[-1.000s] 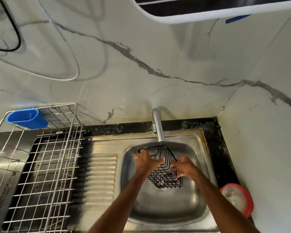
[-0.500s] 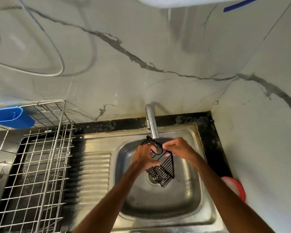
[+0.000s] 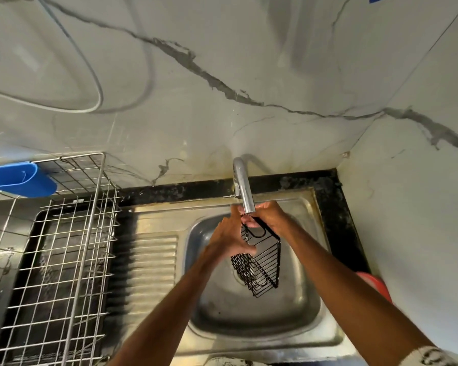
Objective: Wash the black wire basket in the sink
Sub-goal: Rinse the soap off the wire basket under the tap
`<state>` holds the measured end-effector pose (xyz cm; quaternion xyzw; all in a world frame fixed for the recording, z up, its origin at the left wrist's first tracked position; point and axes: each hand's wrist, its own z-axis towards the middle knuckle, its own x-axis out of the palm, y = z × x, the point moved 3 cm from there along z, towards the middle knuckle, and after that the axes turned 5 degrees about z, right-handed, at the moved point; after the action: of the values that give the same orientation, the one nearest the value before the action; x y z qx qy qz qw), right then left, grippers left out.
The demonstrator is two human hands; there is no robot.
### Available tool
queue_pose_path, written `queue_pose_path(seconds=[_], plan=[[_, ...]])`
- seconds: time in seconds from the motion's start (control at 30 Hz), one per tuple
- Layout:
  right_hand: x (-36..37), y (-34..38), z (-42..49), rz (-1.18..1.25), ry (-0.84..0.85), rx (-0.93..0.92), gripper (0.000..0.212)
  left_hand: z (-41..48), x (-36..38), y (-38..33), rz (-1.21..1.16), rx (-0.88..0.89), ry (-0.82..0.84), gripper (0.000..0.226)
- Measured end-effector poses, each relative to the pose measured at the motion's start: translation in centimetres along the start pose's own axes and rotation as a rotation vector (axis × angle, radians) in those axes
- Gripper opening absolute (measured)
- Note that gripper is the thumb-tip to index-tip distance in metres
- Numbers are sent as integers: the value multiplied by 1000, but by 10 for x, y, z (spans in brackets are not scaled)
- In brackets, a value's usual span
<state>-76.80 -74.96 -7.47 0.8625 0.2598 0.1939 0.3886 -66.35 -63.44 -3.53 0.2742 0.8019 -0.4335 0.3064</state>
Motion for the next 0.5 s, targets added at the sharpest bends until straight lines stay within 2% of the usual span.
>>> queue_pose_path(seconds=[0.13,0.3,0.5], plan=[[-11,-16,-21,-5,73,-7,23,1,-6,8,-37,-70,-20,120],[-31,-29,-46,4,144,92,19,2,-5,19,18,-148,2,140],[-21,-20,-32,-29,145,81,29,-5,-9,30,65,-179,-67,100]])
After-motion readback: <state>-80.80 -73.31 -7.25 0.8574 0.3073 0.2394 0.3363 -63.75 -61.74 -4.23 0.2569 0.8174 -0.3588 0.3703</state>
